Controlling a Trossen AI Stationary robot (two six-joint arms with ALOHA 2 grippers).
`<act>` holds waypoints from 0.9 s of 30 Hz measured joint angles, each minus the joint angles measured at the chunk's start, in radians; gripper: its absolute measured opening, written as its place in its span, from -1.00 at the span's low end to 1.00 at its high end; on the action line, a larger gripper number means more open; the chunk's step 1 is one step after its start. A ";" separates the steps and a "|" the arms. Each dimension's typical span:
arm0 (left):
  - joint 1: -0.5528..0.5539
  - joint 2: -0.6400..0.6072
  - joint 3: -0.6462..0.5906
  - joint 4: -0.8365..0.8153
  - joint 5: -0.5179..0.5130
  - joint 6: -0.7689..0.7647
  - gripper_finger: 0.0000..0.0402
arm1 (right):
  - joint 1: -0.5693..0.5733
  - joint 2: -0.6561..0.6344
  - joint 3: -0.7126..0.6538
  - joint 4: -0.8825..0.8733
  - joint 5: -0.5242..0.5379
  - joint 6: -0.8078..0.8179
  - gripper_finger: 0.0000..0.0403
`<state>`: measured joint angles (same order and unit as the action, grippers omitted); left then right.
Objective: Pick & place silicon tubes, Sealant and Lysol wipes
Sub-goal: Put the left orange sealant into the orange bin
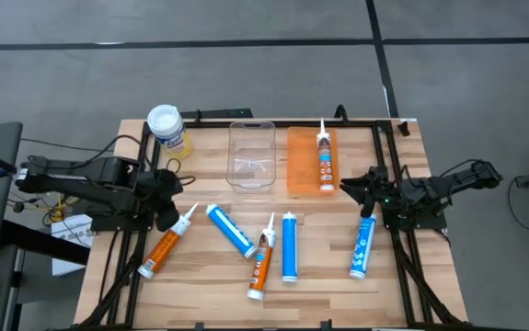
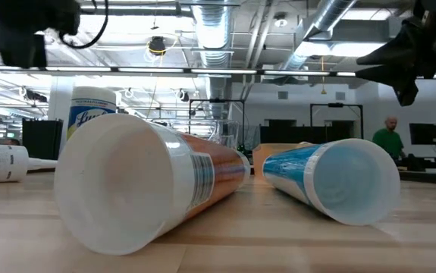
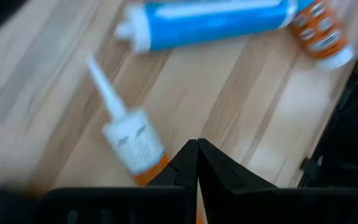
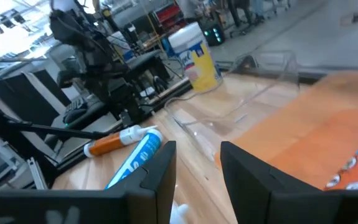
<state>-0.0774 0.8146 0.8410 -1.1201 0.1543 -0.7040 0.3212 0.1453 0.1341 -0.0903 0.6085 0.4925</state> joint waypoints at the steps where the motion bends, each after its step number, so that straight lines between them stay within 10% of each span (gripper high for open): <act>1: -0.008 0.001 0.000 -0.023 0.000 -0.025 -1.00 | -0.002 -0.012 -0.010 0.018 0.000 -0.021 -0.41; 27: -0.048 0.002 -0.001 -0.052 0.032 -0.264 -1.00 | -0.002 -0.094 -0.078 0.076 0.021 -0.067 -0.41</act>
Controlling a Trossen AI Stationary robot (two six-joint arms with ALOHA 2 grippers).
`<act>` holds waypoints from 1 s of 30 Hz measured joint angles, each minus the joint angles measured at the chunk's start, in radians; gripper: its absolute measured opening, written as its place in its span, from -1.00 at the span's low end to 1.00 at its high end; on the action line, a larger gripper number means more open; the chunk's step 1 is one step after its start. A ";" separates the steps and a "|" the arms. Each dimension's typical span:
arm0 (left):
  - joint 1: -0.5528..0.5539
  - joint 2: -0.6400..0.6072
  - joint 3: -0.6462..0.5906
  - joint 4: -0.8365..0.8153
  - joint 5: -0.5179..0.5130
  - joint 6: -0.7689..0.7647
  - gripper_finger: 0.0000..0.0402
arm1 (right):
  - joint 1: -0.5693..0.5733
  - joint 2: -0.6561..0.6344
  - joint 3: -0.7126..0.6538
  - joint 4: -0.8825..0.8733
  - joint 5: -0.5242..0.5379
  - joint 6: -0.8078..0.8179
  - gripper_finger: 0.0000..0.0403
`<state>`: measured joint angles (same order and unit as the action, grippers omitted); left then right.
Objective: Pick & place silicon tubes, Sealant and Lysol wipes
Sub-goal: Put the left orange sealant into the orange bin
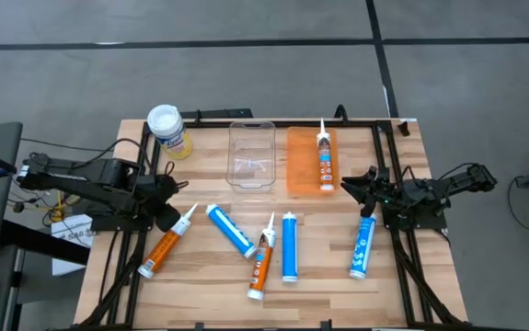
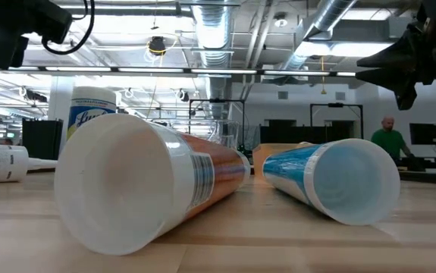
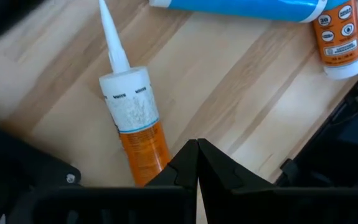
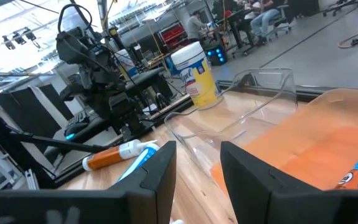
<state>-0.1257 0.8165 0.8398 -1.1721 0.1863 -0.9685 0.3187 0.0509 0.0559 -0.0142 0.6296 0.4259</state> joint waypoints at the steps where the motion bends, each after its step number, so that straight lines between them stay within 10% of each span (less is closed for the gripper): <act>1: 0.000 0.000 0.000 0.000 0.004 -0.009 -0.99 | 0.000 0.000 0.000 0.000 0.000 0.000 -0.41; 18: 0.000 0.003 0.000 0.008 0.015 -0.085 -0.07 | 0.000 0.000 0.000 0.000 -0.001 0.001 -0.41; 30: -0.026 0.032 -0.111 0.025 -0.010 -0.277 0.01 | 0.000 0.000 0.000 -0.001 -0.001 0.003 -0.41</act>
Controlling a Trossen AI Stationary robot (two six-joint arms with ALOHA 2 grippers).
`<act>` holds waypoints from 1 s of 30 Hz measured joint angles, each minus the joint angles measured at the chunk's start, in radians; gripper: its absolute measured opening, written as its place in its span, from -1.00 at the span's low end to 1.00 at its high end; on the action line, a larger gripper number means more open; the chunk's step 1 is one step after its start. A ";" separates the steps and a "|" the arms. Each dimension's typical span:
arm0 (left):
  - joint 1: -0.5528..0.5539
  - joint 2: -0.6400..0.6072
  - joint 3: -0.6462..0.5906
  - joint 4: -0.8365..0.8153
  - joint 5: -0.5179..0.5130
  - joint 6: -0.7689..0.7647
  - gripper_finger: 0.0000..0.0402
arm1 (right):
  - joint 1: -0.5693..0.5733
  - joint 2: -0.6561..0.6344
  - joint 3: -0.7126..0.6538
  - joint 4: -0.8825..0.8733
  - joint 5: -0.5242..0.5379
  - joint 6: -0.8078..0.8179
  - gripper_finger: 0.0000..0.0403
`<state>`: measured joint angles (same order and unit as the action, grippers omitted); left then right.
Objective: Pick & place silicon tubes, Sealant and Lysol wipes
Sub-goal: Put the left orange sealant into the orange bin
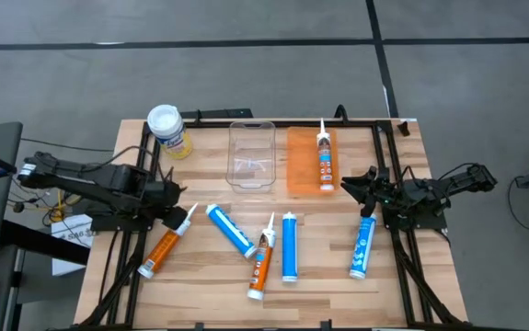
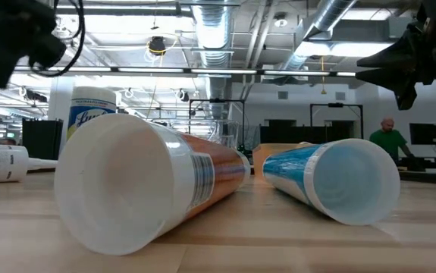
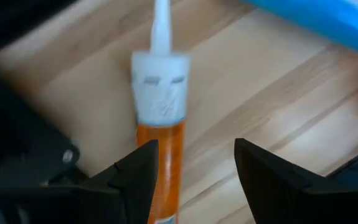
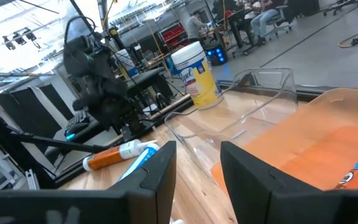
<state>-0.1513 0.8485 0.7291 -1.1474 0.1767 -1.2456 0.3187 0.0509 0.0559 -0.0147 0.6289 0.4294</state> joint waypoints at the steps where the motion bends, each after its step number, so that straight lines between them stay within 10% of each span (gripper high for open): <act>1: -0.006 0.010 -0.012 0.006 0.014 -0.006 0.01 | 0.000 0.000 0.000 0.000 0.000 0.000 -0.41; 30: -0.177 0.315 -0.051 0.106 0.020 0.021 0.01 | 0.000 0.000 0.000 -0.007 0.000 0.016 -0.41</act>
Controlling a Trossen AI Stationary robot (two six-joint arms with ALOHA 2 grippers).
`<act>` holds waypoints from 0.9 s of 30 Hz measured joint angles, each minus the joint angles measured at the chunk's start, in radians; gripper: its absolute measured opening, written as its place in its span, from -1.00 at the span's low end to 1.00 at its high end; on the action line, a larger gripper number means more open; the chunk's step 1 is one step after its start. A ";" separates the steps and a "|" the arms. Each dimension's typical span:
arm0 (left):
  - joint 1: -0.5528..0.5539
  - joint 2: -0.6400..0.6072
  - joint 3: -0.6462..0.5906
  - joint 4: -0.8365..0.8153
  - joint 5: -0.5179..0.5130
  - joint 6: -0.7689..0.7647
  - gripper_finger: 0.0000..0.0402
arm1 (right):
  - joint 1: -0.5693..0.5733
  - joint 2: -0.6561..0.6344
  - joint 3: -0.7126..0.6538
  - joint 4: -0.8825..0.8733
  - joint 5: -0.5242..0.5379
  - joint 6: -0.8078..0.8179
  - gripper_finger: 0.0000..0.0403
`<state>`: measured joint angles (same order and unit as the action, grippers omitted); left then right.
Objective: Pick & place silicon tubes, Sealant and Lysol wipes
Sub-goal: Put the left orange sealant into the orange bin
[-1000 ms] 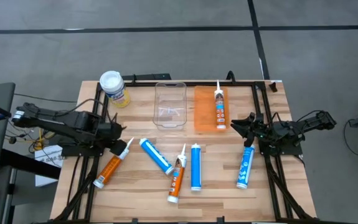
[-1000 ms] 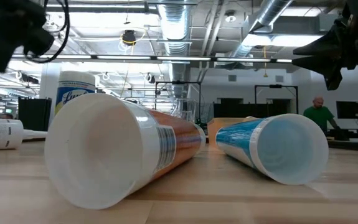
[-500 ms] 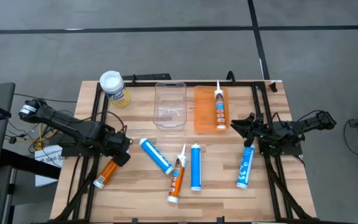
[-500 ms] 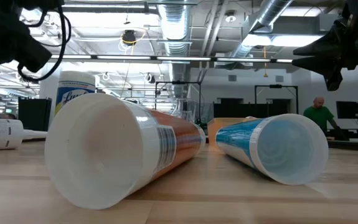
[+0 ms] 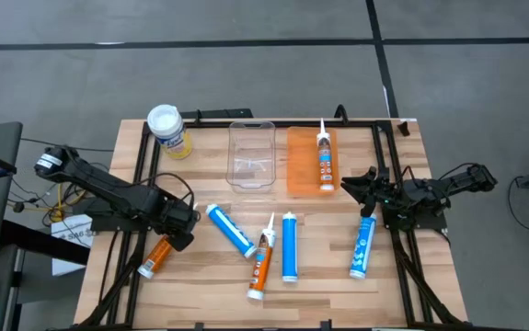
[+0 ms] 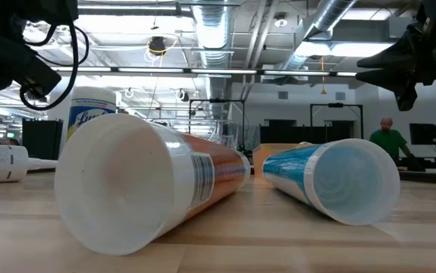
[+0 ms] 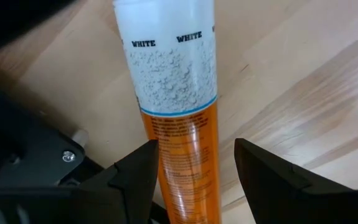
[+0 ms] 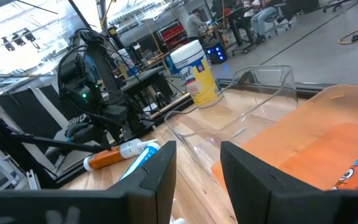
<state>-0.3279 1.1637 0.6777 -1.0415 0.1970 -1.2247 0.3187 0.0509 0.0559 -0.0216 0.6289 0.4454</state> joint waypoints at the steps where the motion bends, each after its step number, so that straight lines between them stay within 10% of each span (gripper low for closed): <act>1: 0.000 0.000 0.000 0.001 0.002 0.000 0.01 | 0.000 0.000 0.000 0.000 0.000 0.000 -0.41; 27: 0.000 0.000 0.000 -0.004 0.038 0.104 0.01 | 0.000 0.000 0.000 0.000 0.000 0.018 -0.41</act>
<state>-0.3279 1.1633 0.6777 -1.0452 0.2348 -1.1207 0.3187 0.0509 0.0559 -0.0216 0.6289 0.4637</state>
